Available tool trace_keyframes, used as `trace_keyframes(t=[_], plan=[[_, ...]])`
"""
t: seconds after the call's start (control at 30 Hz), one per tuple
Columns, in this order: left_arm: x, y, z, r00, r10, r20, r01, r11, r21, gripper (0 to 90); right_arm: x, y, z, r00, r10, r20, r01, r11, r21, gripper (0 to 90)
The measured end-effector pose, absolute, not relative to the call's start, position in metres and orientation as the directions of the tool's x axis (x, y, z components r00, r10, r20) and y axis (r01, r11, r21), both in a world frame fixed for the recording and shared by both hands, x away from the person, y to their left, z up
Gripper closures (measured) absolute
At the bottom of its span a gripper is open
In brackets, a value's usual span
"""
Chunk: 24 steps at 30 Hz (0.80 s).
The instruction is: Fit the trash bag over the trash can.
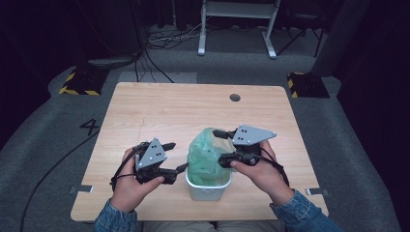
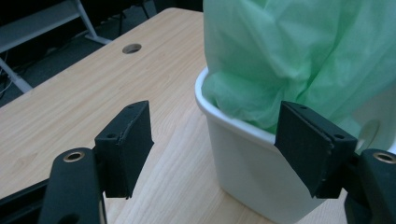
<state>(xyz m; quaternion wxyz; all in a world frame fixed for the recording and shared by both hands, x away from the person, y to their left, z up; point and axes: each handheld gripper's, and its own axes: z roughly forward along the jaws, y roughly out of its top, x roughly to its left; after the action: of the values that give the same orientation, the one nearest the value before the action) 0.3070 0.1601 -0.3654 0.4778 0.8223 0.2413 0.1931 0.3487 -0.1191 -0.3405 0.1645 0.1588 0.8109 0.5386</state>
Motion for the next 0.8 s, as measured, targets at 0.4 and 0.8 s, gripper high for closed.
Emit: trace_keyframes(t=[0.4,0.8], plan=[[0.308,0.146,-0.355,0.85,0.524,0.052,0.177,-0.378,0.909,28.7,0.347,-0.11,-0.341,-0.902,0.418,-0.107,0.071,0.388,0.919,38.4],[0.31,0.143,-0.35,0.874,0.484,0.032,0.168,-0.364,0.916,87.2,0.341,-0.113,-0.338,-0.902,0.415,-0.122,0.055,0.39,0.919,38.4]])
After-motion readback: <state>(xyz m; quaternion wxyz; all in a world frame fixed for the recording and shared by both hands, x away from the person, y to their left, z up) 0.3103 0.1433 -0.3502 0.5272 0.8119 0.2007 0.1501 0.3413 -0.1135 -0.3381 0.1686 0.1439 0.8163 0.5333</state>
